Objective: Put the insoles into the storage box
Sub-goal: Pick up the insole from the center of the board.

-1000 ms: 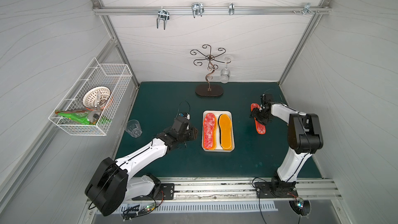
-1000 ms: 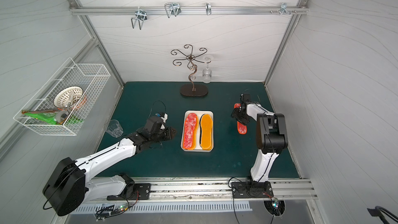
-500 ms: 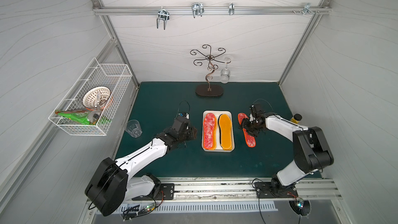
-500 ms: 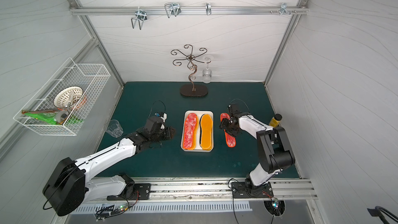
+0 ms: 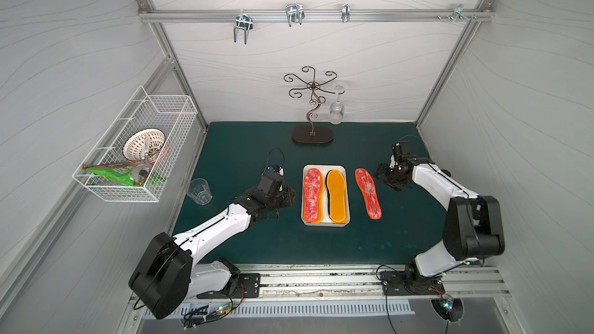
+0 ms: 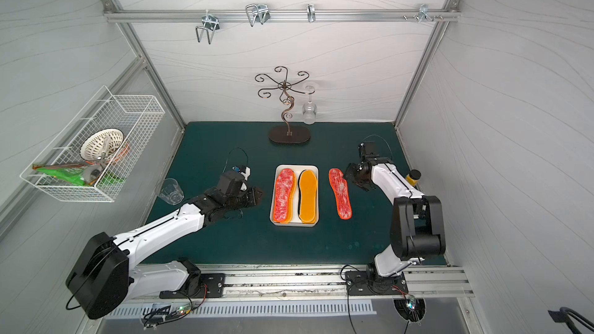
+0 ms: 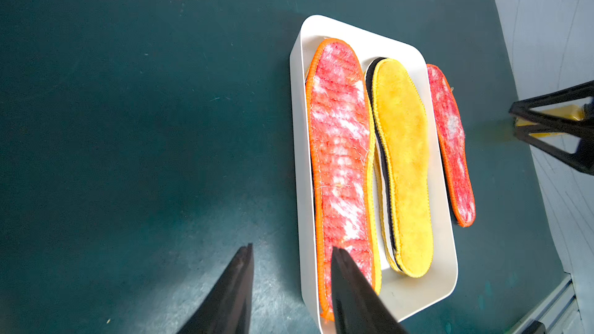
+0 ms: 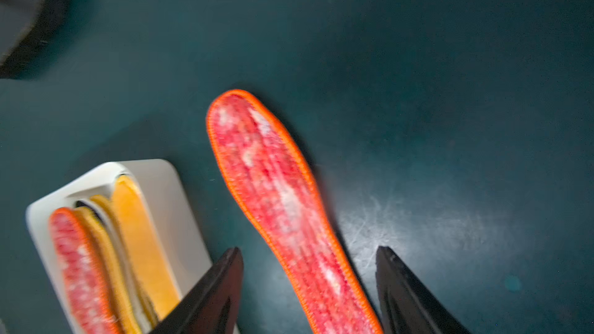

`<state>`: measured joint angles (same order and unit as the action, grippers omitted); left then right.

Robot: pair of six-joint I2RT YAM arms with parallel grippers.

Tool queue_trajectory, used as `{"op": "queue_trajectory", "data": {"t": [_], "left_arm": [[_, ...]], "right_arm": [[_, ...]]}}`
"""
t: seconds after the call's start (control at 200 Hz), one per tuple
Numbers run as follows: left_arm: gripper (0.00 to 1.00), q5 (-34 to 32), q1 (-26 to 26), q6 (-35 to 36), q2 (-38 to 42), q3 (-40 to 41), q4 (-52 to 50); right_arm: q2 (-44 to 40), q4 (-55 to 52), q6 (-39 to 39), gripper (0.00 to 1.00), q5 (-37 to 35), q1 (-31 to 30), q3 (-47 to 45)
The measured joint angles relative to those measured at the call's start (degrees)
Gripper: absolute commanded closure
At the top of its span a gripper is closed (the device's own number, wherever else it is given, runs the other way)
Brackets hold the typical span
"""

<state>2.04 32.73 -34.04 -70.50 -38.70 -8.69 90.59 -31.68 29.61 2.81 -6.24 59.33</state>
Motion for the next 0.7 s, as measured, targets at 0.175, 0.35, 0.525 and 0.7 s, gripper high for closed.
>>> {"op": "queue_trajectory", "data": {"t": [0.175, 0.35, 0.525, 0.7], "left_arm": [[0.56, 0.1, 0.0, 0.0, 0.0, 0.0, -0.1], [0.56, 0.3, 0.0, 0.0, -0.3, -0.1, 0.0], [0.56, 0.6, 0.0, 0.0, -0.5, -0.2, -0.1], [0.56, 0.6, 0.0, 0.0, -0.5, -0.8, -0.4]], "right_arm": [[2.3, 0.3, -0.8, 0.33, 1.2, 1.7, -4.0], [3.9, 2.6, -0.7, 0.39, 4.2, 1.9, -5.2], [4.3, 4.7, -0.7, 0.48, 5.8, 1.3, -6.2], [4.0, 6.9, -0.4, 0.73, 6.9, -0.7, -7.8]]}}
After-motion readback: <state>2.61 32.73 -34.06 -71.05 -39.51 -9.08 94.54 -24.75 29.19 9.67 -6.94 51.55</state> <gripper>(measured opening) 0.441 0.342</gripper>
